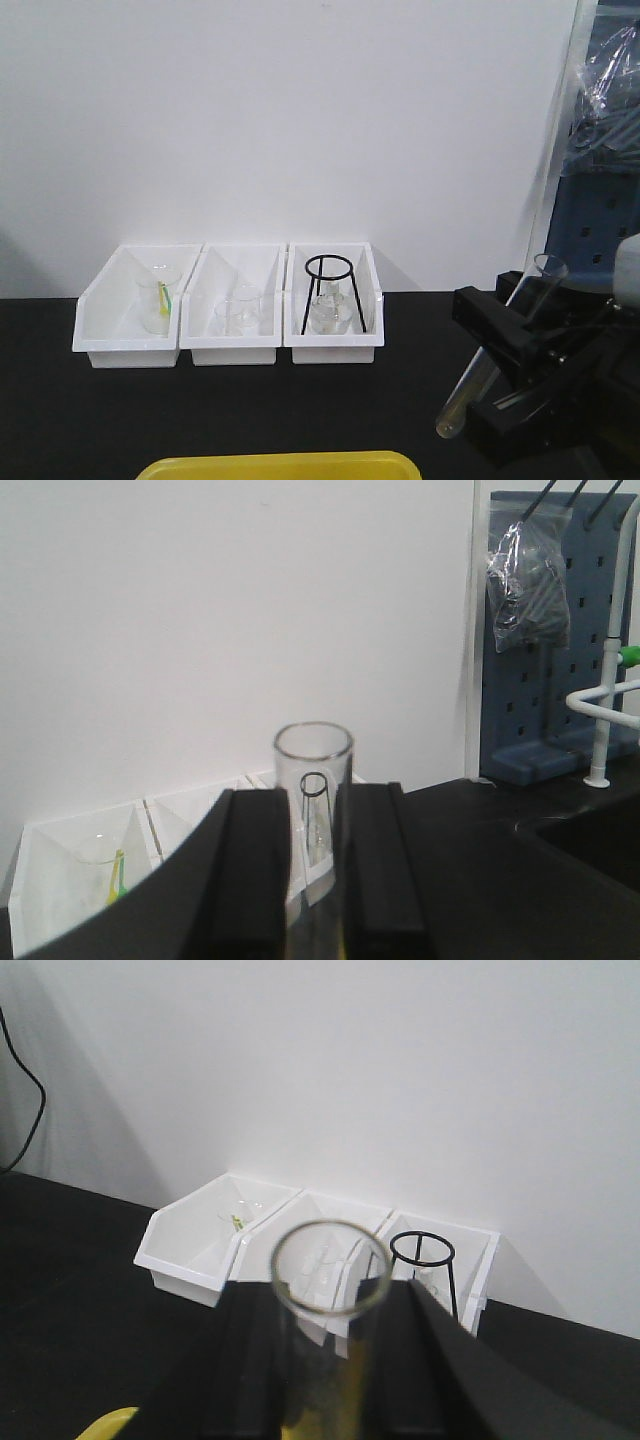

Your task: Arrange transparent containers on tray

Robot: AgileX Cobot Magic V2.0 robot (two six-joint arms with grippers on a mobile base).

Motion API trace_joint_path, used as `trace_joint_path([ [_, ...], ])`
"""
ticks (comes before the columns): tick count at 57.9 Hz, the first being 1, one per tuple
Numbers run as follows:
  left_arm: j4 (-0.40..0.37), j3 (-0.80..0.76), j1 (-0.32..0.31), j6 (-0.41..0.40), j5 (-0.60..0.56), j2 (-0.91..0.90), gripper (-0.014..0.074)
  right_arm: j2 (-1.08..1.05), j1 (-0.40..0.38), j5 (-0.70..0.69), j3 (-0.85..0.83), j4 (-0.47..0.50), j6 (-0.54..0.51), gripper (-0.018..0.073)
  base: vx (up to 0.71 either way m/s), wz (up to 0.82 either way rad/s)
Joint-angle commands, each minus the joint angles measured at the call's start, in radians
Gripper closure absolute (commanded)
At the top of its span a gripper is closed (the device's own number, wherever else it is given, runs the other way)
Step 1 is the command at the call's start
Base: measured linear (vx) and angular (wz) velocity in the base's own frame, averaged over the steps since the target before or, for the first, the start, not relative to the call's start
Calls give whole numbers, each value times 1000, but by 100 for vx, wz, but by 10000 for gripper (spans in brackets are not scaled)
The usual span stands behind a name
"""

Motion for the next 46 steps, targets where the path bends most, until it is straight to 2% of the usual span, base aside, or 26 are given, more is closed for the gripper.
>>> trace_joint_path([
  [1, -9, -36, -5, -2, -90, 3, 468, -7, -1, 27, -27, 25, -6, 358, 4, -2],
  [46, -9, -36, -5, -2, -90, 3, 468, -7, -1, 28, -27, 25, -6, 358, 0, 0],
])
